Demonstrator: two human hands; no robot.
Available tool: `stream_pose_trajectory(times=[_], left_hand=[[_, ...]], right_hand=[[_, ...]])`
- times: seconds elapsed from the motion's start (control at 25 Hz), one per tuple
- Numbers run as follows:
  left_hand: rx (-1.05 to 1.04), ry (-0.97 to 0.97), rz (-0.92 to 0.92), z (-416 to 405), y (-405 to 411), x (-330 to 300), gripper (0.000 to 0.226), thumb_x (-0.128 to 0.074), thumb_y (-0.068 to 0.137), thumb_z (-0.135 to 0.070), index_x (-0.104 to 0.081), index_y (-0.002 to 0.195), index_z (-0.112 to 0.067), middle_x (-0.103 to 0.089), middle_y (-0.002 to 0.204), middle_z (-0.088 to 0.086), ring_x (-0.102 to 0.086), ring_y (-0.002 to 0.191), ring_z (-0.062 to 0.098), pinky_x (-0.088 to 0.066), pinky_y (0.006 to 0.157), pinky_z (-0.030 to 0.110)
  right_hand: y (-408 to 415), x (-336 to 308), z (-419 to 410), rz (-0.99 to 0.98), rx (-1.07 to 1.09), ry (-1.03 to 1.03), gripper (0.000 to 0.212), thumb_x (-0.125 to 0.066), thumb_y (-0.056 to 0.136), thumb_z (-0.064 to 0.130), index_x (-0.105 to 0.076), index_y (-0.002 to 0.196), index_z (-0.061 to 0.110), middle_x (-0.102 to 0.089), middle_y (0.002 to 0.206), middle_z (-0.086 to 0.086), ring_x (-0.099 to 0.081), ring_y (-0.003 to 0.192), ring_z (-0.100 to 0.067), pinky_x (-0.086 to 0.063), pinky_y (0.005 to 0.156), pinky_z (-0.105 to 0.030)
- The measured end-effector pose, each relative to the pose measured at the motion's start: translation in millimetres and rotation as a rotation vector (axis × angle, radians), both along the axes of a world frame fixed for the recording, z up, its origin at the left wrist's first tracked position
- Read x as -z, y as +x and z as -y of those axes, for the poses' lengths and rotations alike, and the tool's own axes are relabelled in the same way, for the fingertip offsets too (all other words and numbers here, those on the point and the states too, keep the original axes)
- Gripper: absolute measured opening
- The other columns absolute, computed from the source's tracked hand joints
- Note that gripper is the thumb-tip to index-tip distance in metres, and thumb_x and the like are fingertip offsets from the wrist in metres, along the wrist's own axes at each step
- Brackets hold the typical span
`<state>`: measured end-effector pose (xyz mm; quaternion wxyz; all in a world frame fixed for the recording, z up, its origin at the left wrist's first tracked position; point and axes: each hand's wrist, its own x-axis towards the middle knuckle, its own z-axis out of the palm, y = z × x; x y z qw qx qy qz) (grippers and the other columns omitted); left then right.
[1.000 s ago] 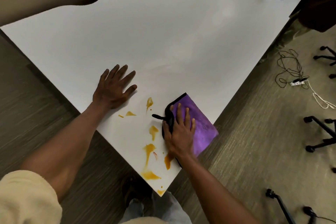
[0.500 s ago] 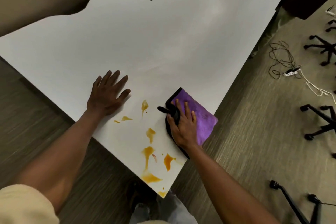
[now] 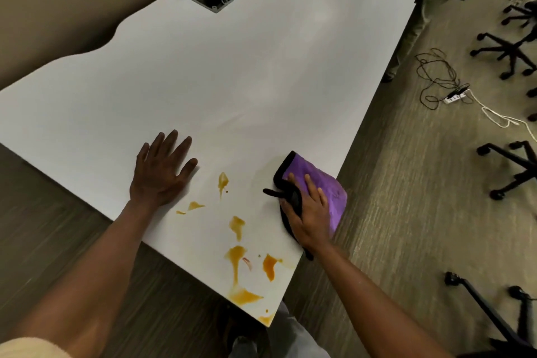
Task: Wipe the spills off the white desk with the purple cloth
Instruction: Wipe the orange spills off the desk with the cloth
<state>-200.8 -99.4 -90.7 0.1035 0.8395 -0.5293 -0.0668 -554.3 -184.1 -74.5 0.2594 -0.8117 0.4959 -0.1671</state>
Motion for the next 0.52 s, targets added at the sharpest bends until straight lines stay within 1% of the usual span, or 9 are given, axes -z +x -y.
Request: stream_pose_trajectory(times=[0.12,0.24,0.28,0.32,0.36,0.4,0.44,0.48,0.52], left_hand=[[-0.001,0.007,0.0,0.5,1.1,-1.7,0.068,-0.021,0.097,-0.07,-0.022,0.16,-0.044,-0.019,0.171,-0.005,-0.01,0.158,0.02,-0.007,0.126,0.046],[0.01,0.016,-0.015,1.5,0.2,-2.0,0.069,-0.019,0.097,-0.071,-0.02,0.161,-0.045,-0.017,0.171,-0.006,-0.008,0.159,0.019,-0.006,0.127,0.046],[0.011,0.015,-0.016,1.5,0.3,-2.1,0.07,-0.018,0.097,-0.072,-0.019,0.161,-0.045,-0.017,0.171,-0.006,-0.008,0.159,0.019,-0.006,0.127,0.046],[0.012,0.016,-0.017,1.5,0.4,-2.5,0.07,-0.018,0.097,-0.072,-0.019,0.161,-0.045,-0.016,0.171,-0.006,-0.007,0.159,0.019,-0.006,0.127,0.046],[0.014,0.02,-0.018,1.8,0.8,-3.2,0.07,-0.017,0.097,-0.071,-0.019,0.161,-0.044,-0.015,0.172,-0.006,-0.007,0.159,0.019,-0.006,0.127,0.046],[0.015,0.026,-0.018,1.6,0.7,-3.9,0.07,-0.016,0.097,-0.071,-0.018,0.161,-0.044,-0.014,0.172,-0.006,-0.006,0.159,0.018,-0.005,0.127,0.046],[0.015,0.033,-0.018,1.3,0.5,-3.9,0.07,-0.016,0.097,-0.071,-0.017,0.161,-0.044,-0.013,0.172,-0.007,-0.004,0.159,0.017,-0.004,0.127,0.045],[0.015,0.037,-0.018,1.1,-0.2,-3.7,0.07,-0.015,0.097,-0.072,-0.016,0.161,-0.044,-0.012,0.172,-0.007,-0.003,0.159,0.017,-0.004,0.127,0.045],[0.015,0.037,-0.017,0.8,-0.4,-3.3,0.07,-0.015,0.097,-0.072,-0.016,0.161,-0.044,-0.012,0.172,-0.007,-0.003,0.159,0.017,-0.004,0.127,0.045]], right_hand=[[2.0,0.8,-6.4,-0.029,-0.048,-0.021,0.082,-0.063,0.079,0.067,-0.043,0.151,0.033,-0.038,0.159,0.017,-0.016,0.156,-0.012,-0.006,0.128,-0.045],[8.7,3.3,-8.4,0.134,0.149,0.014,0.063,-0.061,0.086,0.051,-0.06,0.14,0.02,-0.058,0.148,-0.003,-0.042,0.147,-0.027,-0.027,0.123,-0.053],[9.7,1.8,-7.8,0.203,0.252,0.058,0.058,-0.06,0.087,0.048,-0.064,0.136,0.016,-0.066,0.137,-0.008,-0.054,0.136,-0.031,-0.039,0.115,-0.053],[8.2,2.3,-8.0,0.302,0.354,0.11,0.053,-0.059,0.088,0.048,-0.068,0.128,0.014,-0.074,0.115,-0.009,-0.066,0.116,-0.03,-0.052,0.098,-0.049],[6.5,0.4,-9.8,0.42,0.419,0.154,0.049,-0.056,0.088,0.052,-0.071,0.114,0.013,-0.073,0.089,-0.004,-0.07,0.089,-0.022,-0.054,0.075,-0.042],[4.9,-1.2,-12.0,0.49,0.445,0.192,0.045,-0.053,0.088,0.057,-0.069,0.102,0.017,-0.066,0.075,0.001,-0.064,0.071,-0.014,-0.046,0.064,-0.035],[4.1,-3.0,-15.0,0.501,0.433,0.215,0.045,-0.051,0.089,0.063,-0.067,0.103,0.023,-0.066,0.078,0.003,-0.06,0.074,-0.011,-0.044,0.067,-0.032],[3.9,-3.7,-19.2,0.46,0.403,0.233,0.047,-0.049,0.092,0.064,-0.065,0.117,0.028,-0.068,0.1,0.004,-0.06,0.096,-0.012,-0.045,0.081,-0.034],[4.2,-3.6,-24.6,0.4,0.353,0.223,0.049,-0.049,0.095,0.057,-0.056,0.136,0.031,-0.06,0.127,0.007,-0.048,0.126,-0.008,-0.039,0.104,-0.038]])
